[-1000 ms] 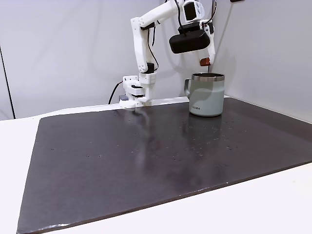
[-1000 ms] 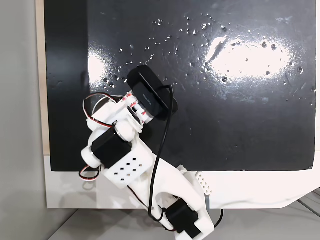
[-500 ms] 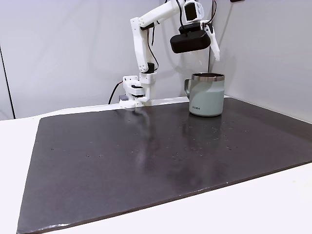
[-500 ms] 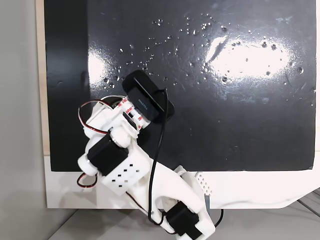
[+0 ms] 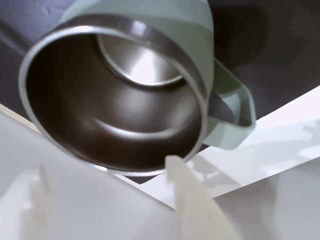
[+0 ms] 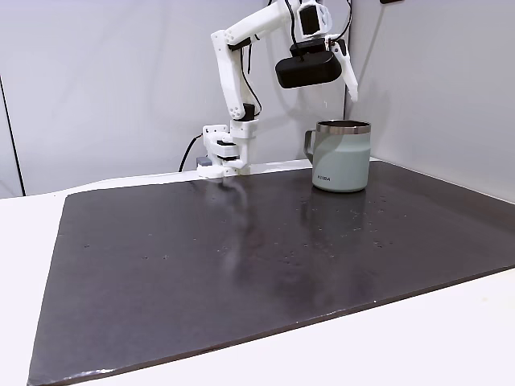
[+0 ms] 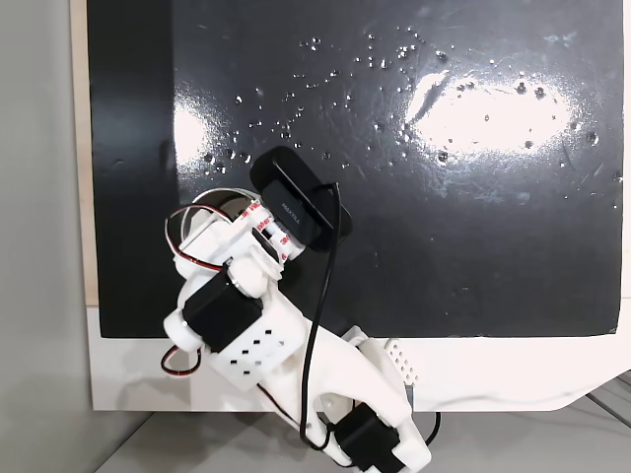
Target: Grasp a cube and put it in the cup.
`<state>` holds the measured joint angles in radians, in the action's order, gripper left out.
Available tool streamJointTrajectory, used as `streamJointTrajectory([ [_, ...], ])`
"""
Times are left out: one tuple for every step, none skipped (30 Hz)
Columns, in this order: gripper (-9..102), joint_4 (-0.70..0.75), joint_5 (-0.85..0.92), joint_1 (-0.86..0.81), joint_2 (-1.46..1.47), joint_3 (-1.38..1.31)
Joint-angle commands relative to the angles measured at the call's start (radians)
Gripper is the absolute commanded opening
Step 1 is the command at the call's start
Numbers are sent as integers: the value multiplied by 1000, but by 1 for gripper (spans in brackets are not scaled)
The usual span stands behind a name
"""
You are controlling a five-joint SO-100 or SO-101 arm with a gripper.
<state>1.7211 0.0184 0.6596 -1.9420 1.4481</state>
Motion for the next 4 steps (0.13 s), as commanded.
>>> streamJointTrajectory([
  [25, 2, 2, 11, -31, -9],
  [25, 0, 2, 12, -31, -9],
  [25, 0, 2, 12, -31, -9],
  [25, 0, 0, 12, -31, -9],
])
